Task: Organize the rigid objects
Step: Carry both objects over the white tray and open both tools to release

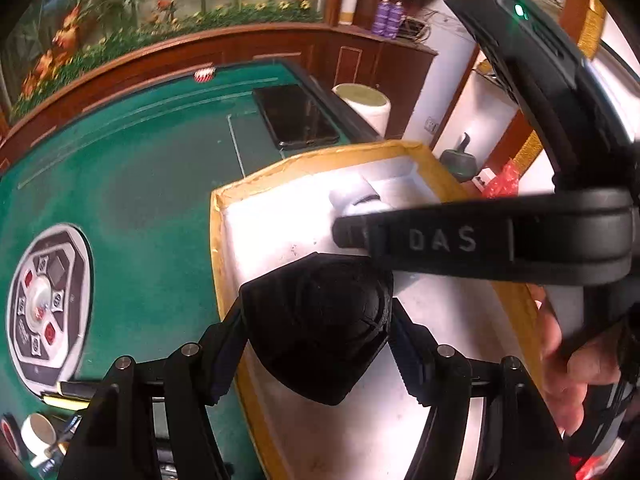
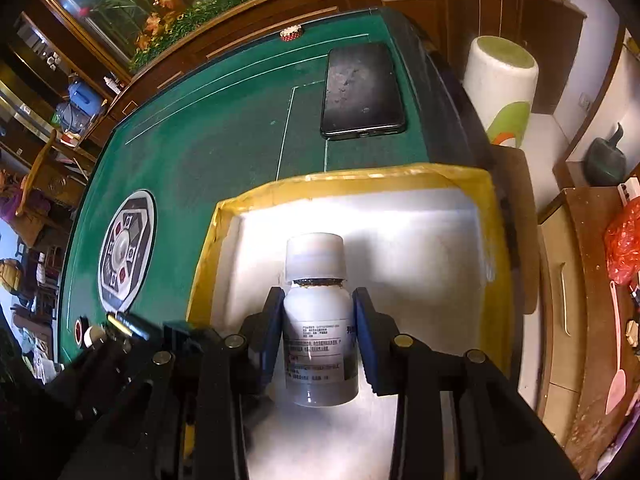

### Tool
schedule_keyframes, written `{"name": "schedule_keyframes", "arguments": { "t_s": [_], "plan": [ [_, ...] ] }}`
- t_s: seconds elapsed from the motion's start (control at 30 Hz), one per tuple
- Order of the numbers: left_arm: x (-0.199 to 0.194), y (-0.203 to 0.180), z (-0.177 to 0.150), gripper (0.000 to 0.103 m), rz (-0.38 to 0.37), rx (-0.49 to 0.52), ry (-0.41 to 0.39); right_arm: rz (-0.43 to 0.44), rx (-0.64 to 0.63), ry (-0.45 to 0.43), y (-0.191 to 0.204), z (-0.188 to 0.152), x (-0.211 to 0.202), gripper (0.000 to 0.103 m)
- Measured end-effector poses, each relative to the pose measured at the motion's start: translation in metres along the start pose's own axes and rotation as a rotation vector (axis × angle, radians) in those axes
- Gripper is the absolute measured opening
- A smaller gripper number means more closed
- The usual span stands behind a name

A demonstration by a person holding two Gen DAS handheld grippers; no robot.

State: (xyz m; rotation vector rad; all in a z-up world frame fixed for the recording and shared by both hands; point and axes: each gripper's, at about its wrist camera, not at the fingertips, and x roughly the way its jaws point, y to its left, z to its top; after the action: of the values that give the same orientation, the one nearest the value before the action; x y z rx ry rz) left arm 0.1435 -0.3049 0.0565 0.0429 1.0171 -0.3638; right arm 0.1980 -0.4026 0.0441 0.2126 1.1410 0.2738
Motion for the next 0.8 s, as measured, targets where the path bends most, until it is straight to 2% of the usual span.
{"name": "schedule_keyframes", "arguments": {
  "t_s": [0.23,0.33,0.37,0.57,0.8],
  "plan": [
    [0.012,0.003,0.000,0.070,0.035,-0.055,0.021,0.000,-0.008,0.009,0.000,0.010,0.015,0.034],
    [0.011,-0.003,-0.001,0.070,0.052,-0.049,0.030,0.021,-0.008,0.007,-0.004,0.010,0.012,0.043],
    [0.010,-0.001,-0.002,0.070,0.056,-0.050,0.033,0.022,-0.012,0.000,-0.004,0.011,0.010,0.043],
    [-0.009,-0.009,-0.007,0.071,0.072,-0.032,0.034,0.049,-0.039,-0.056,0.001,0.004,-0.018,0.046],
    [-0.051,-0.014,-0.017,0.078,0.031,0.044,-0.041,0.067,-0.001,-0.175,0.015,-0.020,-0.073,0.051]
  ]
}}
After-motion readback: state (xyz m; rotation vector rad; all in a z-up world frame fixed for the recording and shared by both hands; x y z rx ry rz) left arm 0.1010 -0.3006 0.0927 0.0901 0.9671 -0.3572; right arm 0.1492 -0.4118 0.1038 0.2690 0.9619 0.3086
